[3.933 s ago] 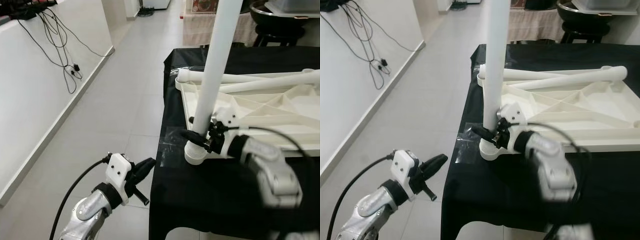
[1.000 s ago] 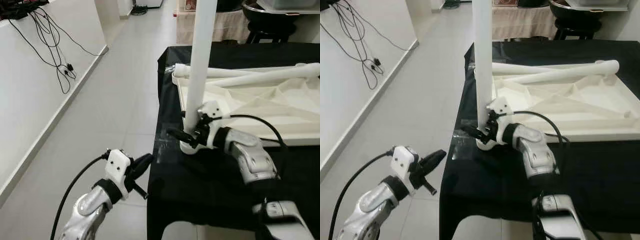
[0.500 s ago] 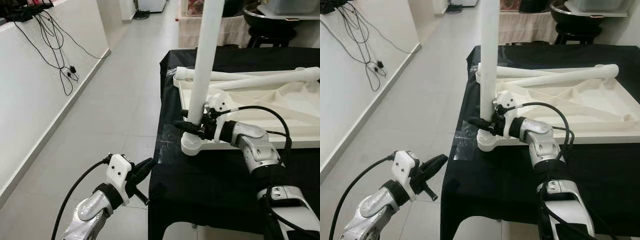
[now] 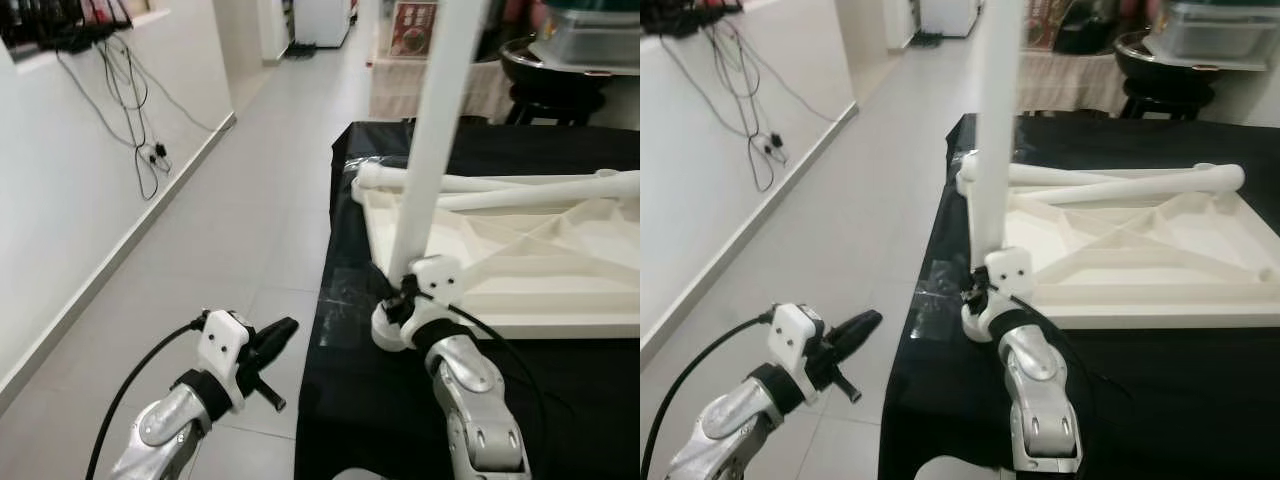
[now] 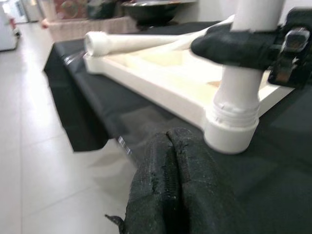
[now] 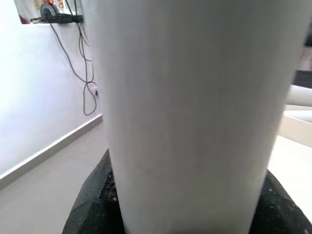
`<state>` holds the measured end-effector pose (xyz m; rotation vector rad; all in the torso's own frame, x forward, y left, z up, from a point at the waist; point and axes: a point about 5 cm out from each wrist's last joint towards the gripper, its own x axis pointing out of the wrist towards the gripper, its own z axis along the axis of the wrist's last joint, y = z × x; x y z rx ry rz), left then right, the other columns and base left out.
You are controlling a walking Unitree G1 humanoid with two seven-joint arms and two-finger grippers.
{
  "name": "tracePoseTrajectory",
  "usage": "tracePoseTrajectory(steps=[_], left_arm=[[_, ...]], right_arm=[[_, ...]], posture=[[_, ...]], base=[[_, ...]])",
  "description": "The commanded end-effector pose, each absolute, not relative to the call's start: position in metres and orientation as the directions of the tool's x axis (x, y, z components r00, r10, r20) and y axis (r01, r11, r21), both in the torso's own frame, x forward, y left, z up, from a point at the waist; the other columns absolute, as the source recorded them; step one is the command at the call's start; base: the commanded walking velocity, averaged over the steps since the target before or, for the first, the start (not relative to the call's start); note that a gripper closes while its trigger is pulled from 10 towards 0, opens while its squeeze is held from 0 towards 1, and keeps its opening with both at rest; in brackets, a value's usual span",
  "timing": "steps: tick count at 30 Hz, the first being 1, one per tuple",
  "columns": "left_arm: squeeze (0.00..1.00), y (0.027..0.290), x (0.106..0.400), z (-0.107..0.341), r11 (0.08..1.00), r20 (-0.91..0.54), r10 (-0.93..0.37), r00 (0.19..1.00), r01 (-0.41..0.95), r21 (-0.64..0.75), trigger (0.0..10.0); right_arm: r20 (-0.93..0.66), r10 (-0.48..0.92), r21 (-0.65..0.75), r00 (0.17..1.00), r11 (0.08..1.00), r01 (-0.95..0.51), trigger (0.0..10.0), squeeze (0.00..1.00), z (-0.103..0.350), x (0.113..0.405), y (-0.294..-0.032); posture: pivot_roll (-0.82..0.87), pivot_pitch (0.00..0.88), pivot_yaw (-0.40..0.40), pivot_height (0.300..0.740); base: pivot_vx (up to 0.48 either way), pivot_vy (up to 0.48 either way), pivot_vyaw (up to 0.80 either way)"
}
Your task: Building children table
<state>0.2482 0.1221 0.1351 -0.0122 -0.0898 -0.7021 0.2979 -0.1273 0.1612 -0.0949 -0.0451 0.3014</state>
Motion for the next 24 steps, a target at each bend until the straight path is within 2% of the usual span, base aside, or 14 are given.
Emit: tracePoseTrajectory(steps=[1, 3, 4, 7, 8, 9, 12, 13, 14, 15, 16, 17, 23, 24], left_arm=[[0.0, 0.121, 0.25, 0.131, 0.757, 0.077, -0.652, 0.755, 0.653, 0.012, 10.0], [0.0, 0.121, 0.25, 0.131, 0.757, 0.077, -0.652, 0.755, 0.653, 0.012, 10.0], [0.0, 0.121, 0.251, 0.131, 0.767, 0.081, -0.641, 0.764, 0.642, 0.012, 10.0], [0.0, 0.12, 0.251, 0.131, 0.77, 0.082, -0.637, 0.766, 0.638, 0.012, 10.0], [0.0, 0.12, 0.252, 0.131, 0.771, 0.083, -0.636, 0.768, 0.637, 0.012, 10.0], [0.0, 0.12, 0.253, 0.133, 0.771, 0.088, -0.634, 0.768, 0.636, 0.005, 10.0], [0.0, 0.12, 0.254, 0.134, 0.77, 0.094, -0.636, 0.766, 0.638, 0.001, 10.0], [0.0, 0.117, 0.254, 0.135, 0.763, 0.095, -0.644, 0.759, 0.647, 0.008, 10.0], [0.0, 0.117, 0.254, 0.135, 0.763, 0.095, -0.644, 0.759, 0.647, 0.008, 10.0], [0.0, 0.114, 0.255, 0.136, 0.757, 0.094, -0.652, 0.752, 0.654, 0.017, 10.0], [0.0, 0.112, 0.256, 0.135, 0.751, 0.09, -0.66, 0.746, 0.66, 0.027, 10.0], [0.0, 0.112, 0.256, 0.135, 0.751, 0.09, -0.66, 0.746, 0.66, 0.027, 10.0], [0.0, 0.112, 0.253, 0.131, 0.744, 0.068, -0.668, 0.741, 0.666, 0.051, 10.0], [0.0, 0.112, 0.251, 0.13, 0.745, 0.064, -0.667, 0.742, 0.665, 0.055, 10.0]], right_arm=[[-0.162, 0.308, -0.046, 0.938, 0.947, -0.319, 0.0, 0.0, 0.122, 0.299, -0.133], [-0.162, 0.308, -0.046, 0.938, 0.947, -0.319, 0.0, 0.0, 0.122, 0.299, -0.133], [-0.165, 0.326, -0.036, 0.931, 0.941, -0.336, 10.0, 0.0, 0.124, 0.299, -0.133], [-0.164, 0.333, -0.029, 0.929, 0.939, -0.342, 10.0, 0.0, 0.125, 0.299, -0.133], [-0.169, 0.314, -0.026, 0.934, 0.946, -0.322, 10.0, 0.05, 0.126, 0.296, -0.132], [-0.153, 0.349, -0.001, 0.924, 0.935, -0.354, 10.0, 1.0, 0.132, 0.297, -0.131], [-0.123, 0.421, 0.02, 0.899, 0.907, -0.421, 10.0, 1.0, 0.141, 0.299, -0.127], [-0.074, 0.541, 0.017, 0.838, 0.841, -0.542, 10.0, 1.0, 0.155, 0.303, -0.123], [-0.074, 0.541, 0.017, 0.838, 0.841, -0.542, 10.0, 1.0, 0.155, 0.303, -0.123], [-0.036, 0.65, -0.016, 0.759, 0.759, -0.651, 10.0, 1.0, 0.167, 0.309, -0.123], [-0.028, 0.746, -0.064, 0.666, 0.663, -0.746, 10.0, 0.0, 0.177, 0.314, -0.124], [-0.028, 0.746, -0.064, 0.666, 0.663, -0.746, 10.0, 0.0, 0.177, 0.314, -0.124], [-0.077, 0.873, -0.098, 0.482, 0.475, -0.875, 10.0, 0.0, 0.187, 0.332, -0.135], [-0.085, 0.894, -0.094, 0.44, 0.432, -0.897, 8.7, 0.0, 0.19, 0.336, -0.136]], posture=[[-0.02, 0.129, 0.059, 0.74], [-0.02, 0.129, 0.059, 0.74], [-0.02, 0.125, 0.056, 0.74], [-0.02, 0.125, 0.056, 0.74], [-0.02, 0.122, 0.056, 0.74], [-0.02, 0.119, 0.055, 0.74], [-0.02, 0.115, 0.056, 0.74], [-0.02, 0.107, 0.058, 0.74], [-0.02, 0.107, 0.058, 0.74], [-0.03, 0.1, 0.063, 0.74], [-0.02, 0.098, 0.064, 0.74], [-0.02, 0.098, 0.064, 0.74], [0.0, 0.09, 0.066, 0.74], [0.01, 0.089, 0.067, 0.74]], base=[[0.0, 0.0, 0.0], [0.0, 0.0, 0.0], [0.0, 0.0, 0.0], [0.0, 0.0, 0.0], [0.0, 0.0, 0.0], [0.0, 0.0, 0.0], [0.0, 0.0, 0.0], [0.0, 0.0, 0.0], [0.0, 0.0, 0.0], [0.0, 0.0, 0.0], [0.0, 0.0, 0.0], [0.0, 0.0, 0.0], [0.0, 0.0, 0.0], [0.0, 0.0, 0.0]])
